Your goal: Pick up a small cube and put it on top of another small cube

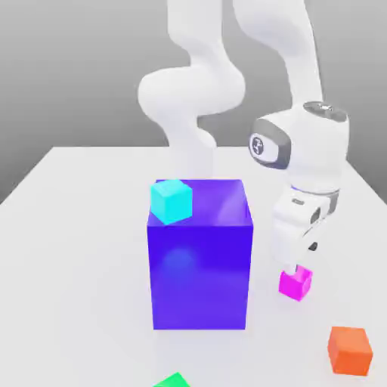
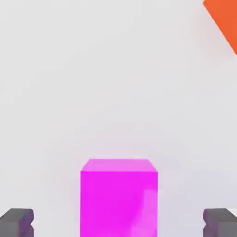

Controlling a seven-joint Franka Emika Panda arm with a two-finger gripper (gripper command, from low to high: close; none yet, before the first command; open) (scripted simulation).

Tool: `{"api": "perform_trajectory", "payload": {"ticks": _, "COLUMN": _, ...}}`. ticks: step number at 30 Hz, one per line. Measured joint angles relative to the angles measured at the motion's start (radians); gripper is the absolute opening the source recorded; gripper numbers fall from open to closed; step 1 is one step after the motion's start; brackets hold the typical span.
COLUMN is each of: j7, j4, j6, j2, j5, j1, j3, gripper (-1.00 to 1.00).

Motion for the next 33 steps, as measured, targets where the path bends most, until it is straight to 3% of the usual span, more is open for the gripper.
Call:
{"api": "perform_trajectory", "payload": {"ticks": 8, "j7": 0.062, "j4": 0.028, "j6": 0.137, "j2": 0.170, "j5": -0.077, "j1": 0.074, "j3": -0.091, "gripper": 0.00}}
{"api": "perform_trajectory", "payload": {"ticks": 9, "j7": 0.065, "j4": 0.029, "j6": 0.153, "j2": 0.189, "j5": -0.078, "j1": 0.080, "j3": -0.096, "gripper": -1.00}}
{"api": "perform_trajectory", "payload": {"ticks": 16, "j7": 0.070, "j4": 0.030, "j6": 0.155, "j2": 0.193, "j5": -0.083, "j1": 0.081, "j3": -0.098, "gripper": -1.00}}
{"api": "perform_trajectory", "payload": {"ticks": 21, "j7": 0.050, "j4": 0.019, "j6": 0.080, "j2": 0.100, "j5": -0.069, "j1": 0.044, "j3": -0.060, "gripper": -1.00}}
{"api": "perform_trajectory", "payload": {"ticks": 30, "j7": -0.045, "j4": -0.019, "j6": -0.065, "j2": -0.080, "j5": 0.075, "j1": 0.031, "j3": -0.005, "gripper": -1.00}}
{"api": "perform_trajectory", "payload": {"ticks": 33, "j7": -0.099, "j4": 0.056, "j6": -0.108, "j2": -0.087, "j5": 0.145, "j1": 0.061, "j3": -0.046, "gripper": -1.00}}
